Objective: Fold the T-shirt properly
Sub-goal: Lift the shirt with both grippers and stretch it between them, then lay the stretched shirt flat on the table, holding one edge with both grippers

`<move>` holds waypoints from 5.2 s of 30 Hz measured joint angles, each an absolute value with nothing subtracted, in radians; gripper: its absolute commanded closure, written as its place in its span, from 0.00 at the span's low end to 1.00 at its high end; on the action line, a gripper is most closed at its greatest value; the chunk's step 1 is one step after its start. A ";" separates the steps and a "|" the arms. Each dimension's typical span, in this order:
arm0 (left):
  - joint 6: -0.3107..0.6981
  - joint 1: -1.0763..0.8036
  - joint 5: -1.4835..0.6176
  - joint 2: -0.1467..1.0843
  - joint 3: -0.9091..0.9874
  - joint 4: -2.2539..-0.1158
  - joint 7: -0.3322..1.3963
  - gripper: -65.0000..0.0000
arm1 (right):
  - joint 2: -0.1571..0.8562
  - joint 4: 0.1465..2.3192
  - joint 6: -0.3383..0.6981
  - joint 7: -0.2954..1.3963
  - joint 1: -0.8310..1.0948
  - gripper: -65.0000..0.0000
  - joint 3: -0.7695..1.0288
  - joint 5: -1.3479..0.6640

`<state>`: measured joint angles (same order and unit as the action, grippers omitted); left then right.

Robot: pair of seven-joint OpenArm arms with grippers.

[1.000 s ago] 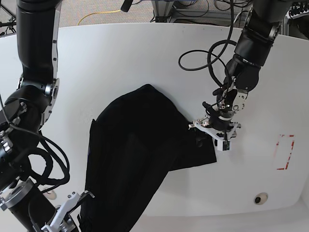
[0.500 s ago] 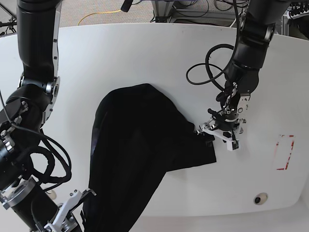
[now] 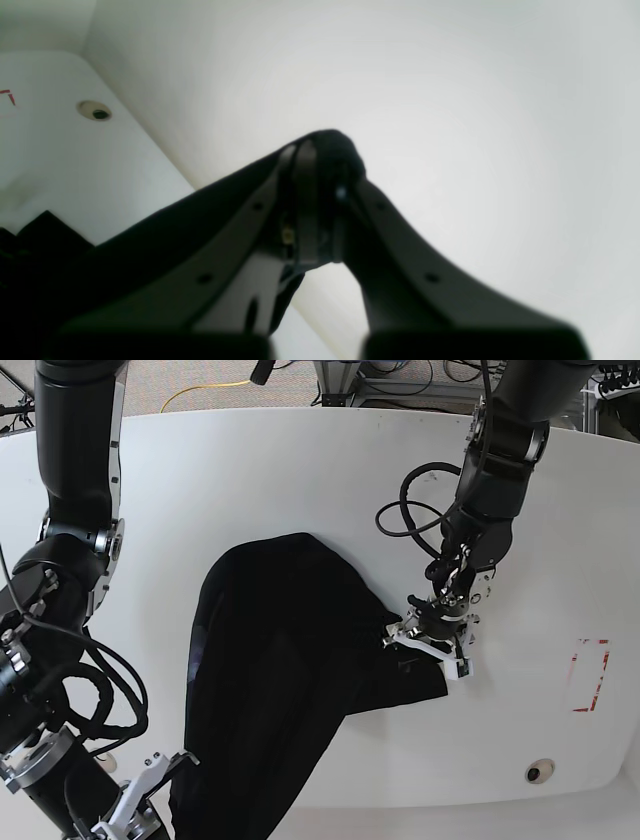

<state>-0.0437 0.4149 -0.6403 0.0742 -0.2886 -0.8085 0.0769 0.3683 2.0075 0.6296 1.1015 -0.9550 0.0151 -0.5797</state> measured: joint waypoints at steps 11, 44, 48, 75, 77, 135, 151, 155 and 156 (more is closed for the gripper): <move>-0.046 0.420 -0.648 0.054 -0.245 -0.799 0.108 0.99 | 0.383 2.008 0.629 1.103 -0.955 1.00 0.015 -0.580; -0.088 0.286 -0.653 0.476 -0.151 -1.504 0.194 0.99 | 0.455 1.588 0.629 1.110 -0.954 1.00 0.213 -0.363; -0.095 0.368 -0.651 0.551 -0.150 -1.555 0.190 0.99 | 0.448 1.503 0.632 1.104 -1.076 1.00 0.208 -0.375; -0.093 0.789 -0.930 0.898 -0.231 -1.670 0.239 0.99 | 0.509 1.349 0.630 1.190 -1.262 1.00 0.081 -0.443; -0.085 0.733 -0.934 0.892 -0.235 -1.686 0.238 0.99 | 0.531 1.349 0.630 1.191 -1.262 1.00 0.131 -0.496; -0.089 -0.681 -0.725 0.719 0.035 -1.948 0.242 0.99 | 0.324 1.568 0.625 1.348 0.086 0.98 0.776 -0.706; -0.094 -0.591 -0.720 0.723 0.040 -1.946 0.334 0.99 | 0.409 1.304 0.625 1.411 0.067 0.00 0.883 -1.136; -0.091 -0.572 -0.719 0.721 0.040 -1.947 0.336 0.99 | 0.403 1.280 0.625 1.416 0.119 0.06 0.878 -1.215; -0.089 -0.568 -0.718 0.720 0.040 -1.947 0.342 0.99 | 0.402 1.280 0.625 1.414 0.131 0.06 0.878 -1.225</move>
